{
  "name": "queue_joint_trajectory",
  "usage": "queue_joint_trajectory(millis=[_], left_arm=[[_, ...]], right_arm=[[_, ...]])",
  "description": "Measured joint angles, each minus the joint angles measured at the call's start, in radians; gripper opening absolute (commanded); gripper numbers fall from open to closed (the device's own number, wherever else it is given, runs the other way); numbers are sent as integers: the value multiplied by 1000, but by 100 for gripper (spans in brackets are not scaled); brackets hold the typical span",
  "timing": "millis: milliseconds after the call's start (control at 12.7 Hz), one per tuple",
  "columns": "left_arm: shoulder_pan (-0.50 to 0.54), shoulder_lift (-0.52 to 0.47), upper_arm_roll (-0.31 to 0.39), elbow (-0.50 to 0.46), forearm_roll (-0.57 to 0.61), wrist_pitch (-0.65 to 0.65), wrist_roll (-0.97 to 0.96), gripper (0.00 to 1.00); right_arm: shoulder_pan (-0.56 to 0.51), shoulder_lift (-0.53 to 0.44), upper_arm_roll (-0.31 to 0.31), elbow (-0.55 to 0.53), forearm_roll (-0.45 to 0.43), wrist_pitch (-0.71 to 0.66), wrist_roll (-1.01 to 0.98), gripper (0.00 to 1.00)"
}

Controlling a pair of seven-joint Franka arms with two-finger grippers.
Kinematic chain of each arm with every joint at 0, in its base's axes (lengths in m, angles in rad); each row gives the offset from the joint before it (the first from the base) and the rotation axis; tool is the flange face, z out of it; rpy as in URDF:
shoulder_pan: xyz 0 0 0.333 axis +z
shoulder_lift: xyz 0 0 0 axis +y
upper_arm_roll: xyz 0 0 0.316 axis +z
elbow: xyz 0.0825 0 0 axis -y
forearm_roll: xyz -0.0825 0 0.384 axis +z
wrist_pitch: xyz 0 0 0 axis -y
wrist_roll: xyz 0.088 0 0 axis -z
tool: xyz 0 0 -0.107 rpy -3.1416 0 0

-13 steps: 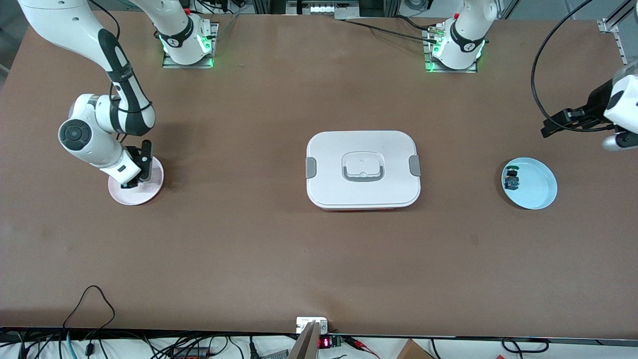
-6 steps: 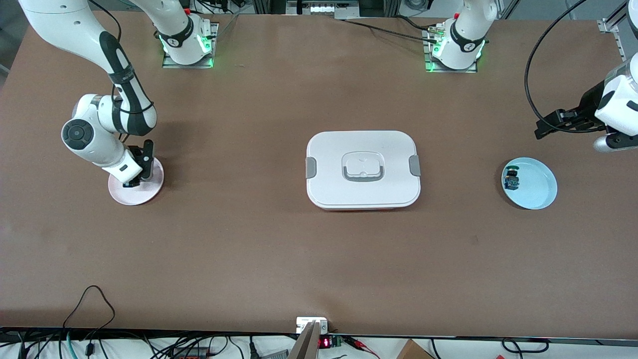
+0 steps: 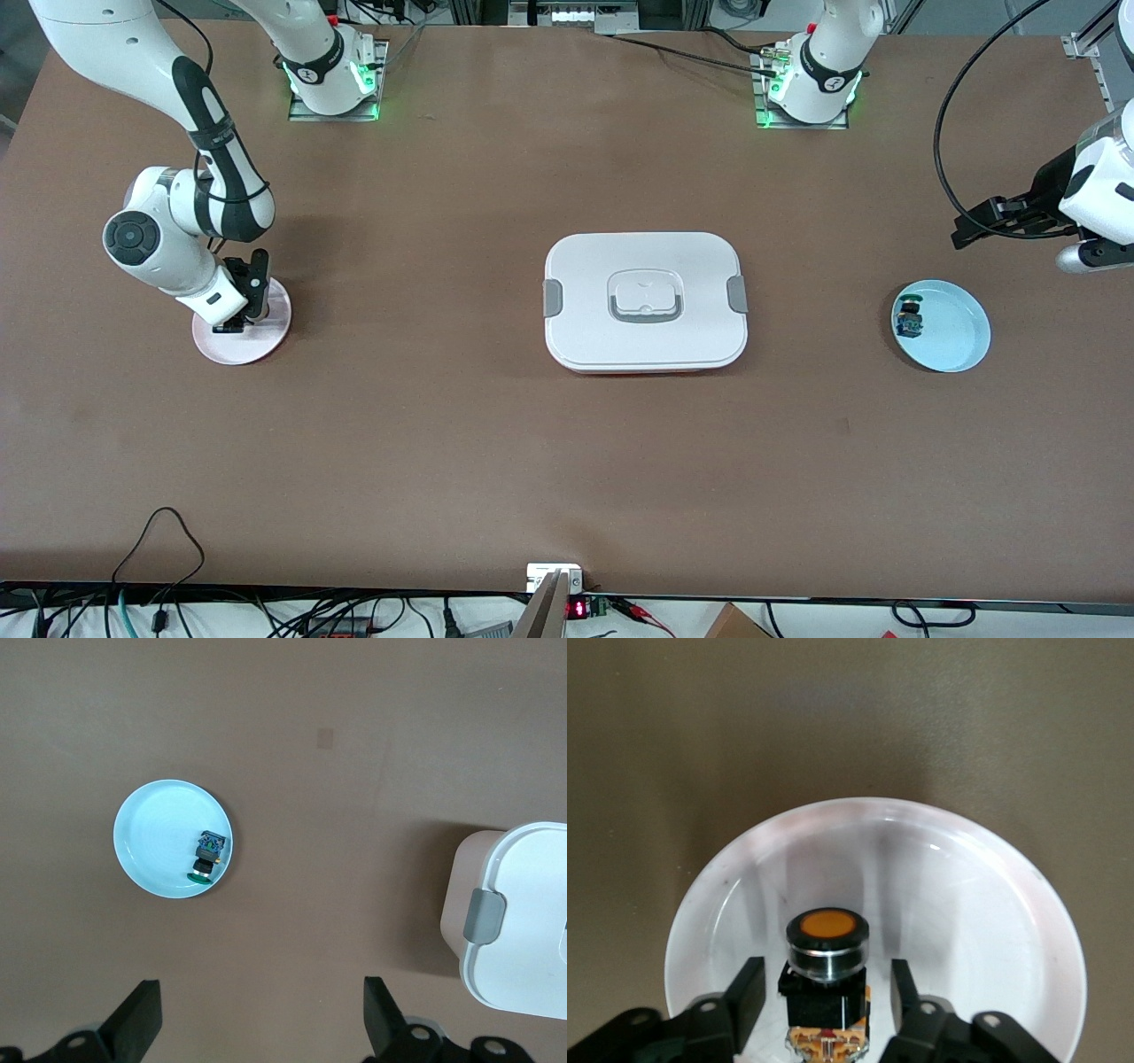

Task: Transfer orange switch to right arm and place

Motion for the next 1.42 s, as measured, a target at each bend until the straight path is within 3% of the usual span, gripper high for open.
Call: queue_joint_trajectory(millis=[394,788,945,1182,1418], left_arm=[[1,11,0,0,0,6,0,100],[1,14,0,0,0,7,0,100],[1,14,0,1,0,7,0,100],[4,14,1,1,0,7,0,100],[5,14,1,2,0,7,0,100]], right_arm=[[1,-110,10,32,44,-37,0,100],[11,-186,21,219,178,-303,25,100],[17,-195,22,316,186,-426,135,100],[33,-225,24,379,189,-553,375,100],[52,-260,25,404,190,-704,763,100]])
